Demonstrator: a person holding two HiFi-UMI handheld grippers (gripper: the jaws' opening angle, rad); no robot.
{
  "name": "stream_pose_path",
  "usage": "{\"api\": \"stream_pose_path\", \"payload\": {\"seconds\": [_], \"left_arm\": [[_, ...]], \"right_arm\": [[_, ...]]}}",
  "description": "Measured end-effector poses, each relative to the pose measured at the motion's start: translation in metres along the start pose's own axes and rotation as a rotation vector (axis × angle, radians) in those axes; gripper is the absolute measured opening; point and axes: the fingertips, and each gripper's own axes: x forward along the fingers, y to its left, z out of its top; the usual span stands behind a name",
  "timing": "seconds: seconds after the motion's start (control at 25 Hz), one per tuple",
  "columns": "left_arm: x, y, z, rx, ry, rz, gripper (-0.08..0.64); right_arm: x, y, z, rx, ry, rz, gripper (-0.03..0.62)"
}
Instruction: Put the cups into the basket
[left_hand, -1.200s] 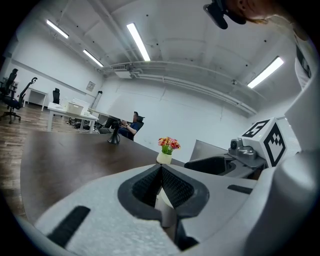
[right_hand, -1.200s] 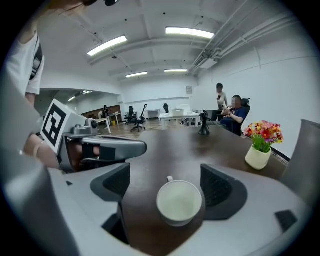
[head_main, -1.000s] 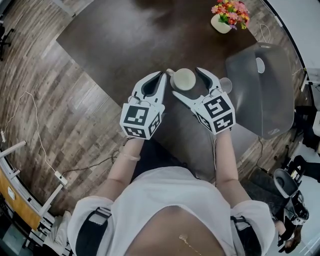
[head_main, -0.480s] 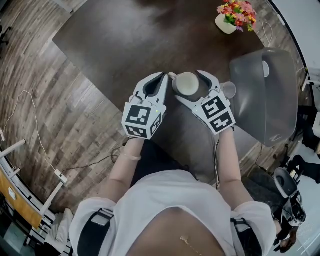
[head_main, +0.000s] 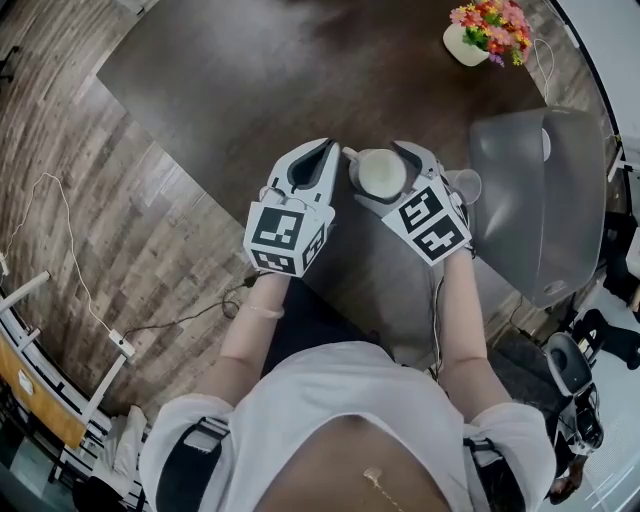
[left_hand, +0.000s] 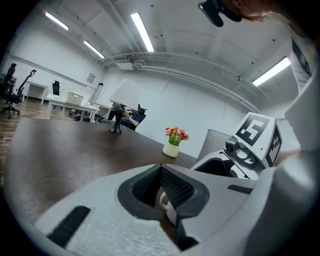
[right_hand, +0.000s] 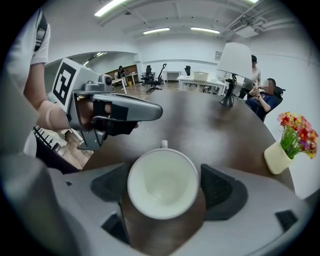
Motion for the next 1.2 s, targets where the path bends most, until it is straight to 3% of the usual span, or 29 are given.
{"api": "stream_pose_path", "payload": {"seconds": [0.32, 1.2], "left_arm": [[0.005, 0.003, -0.008, -0.005, 0.017, -0.004, 0.011], [0.004, -0.003, -0.004, -0.001, 0.016, -0.017, 0.011]], "right_arm": [[0.014, 0.004, -0.010, 0.037, 0.055, 0.046, 0.413], [0.012, 0.003, -0.003, 0.103, 0.041, 0.002, 0.413]]}}
